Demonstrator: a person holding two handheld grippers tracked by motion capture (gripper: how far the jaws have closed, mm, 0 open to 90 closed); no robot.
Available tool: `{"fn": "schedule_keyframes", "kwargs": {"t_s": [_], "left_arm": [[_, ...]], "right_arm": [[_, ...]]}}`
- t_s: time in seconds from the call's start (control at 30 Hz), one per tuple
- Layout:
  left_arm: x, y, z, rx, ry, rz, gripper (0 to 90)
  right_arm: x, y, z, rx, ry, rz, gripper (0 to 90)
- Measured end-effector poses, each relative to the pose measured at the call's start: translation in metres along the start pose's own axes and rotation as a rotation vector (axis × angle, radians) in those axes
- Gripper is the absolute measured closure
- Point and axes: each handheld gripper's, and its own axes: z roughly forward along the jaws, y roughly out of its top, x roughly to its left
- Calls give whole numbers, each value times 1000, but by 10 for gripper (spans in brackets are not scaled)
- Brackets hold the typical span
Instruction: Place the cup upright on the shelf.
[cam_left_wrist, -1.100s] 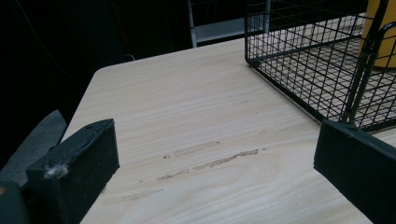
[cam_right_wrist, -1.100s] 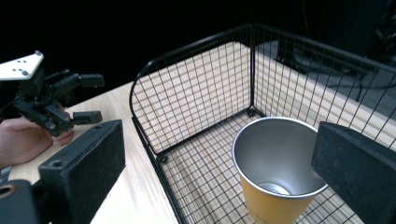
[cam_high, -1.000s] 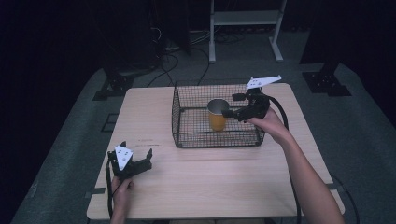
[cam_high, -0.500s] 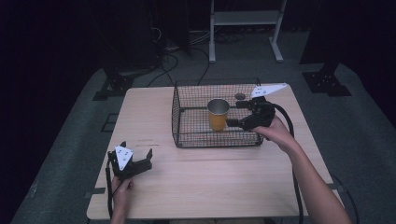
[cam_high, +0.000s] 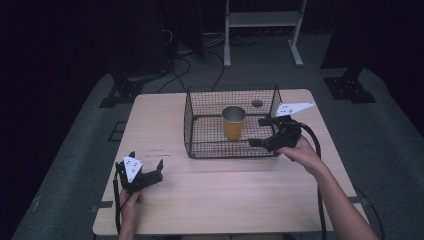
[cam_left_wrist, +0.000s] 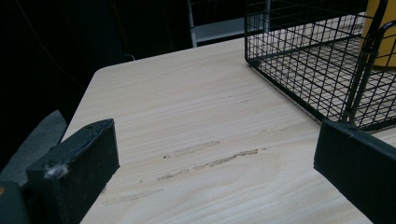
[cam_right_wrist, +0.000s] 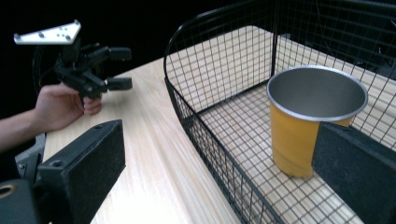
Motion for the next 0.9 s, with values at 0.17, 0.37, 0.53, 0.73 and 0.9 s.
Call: {"fn": "schedule_keyframes", "kwargs": {"t_s": [0.17, 0.37, 0.53, 0.73, 0.9], "left_arm": [[0, 0, 0, 0, -1, 0, 0], [0, 0, 0, 0, 0, 3, 0], [0, 0, 0, -1, 0, 3, 0], [0, 0, 0, 0, 0, 4, 0], [0, 0, 0, 0, 0, 5, 0]], "right_arm": [[4, -9, -3, -3, 3, 3, 23], [10, -19, -10, -10, -2, -1, 23], [12, -30, -14, -9, -12, 4, 23], [18, -45, -17, -8, -10, 10, 23], [24, -61, -21, -24, -13, 23, 23]]}}
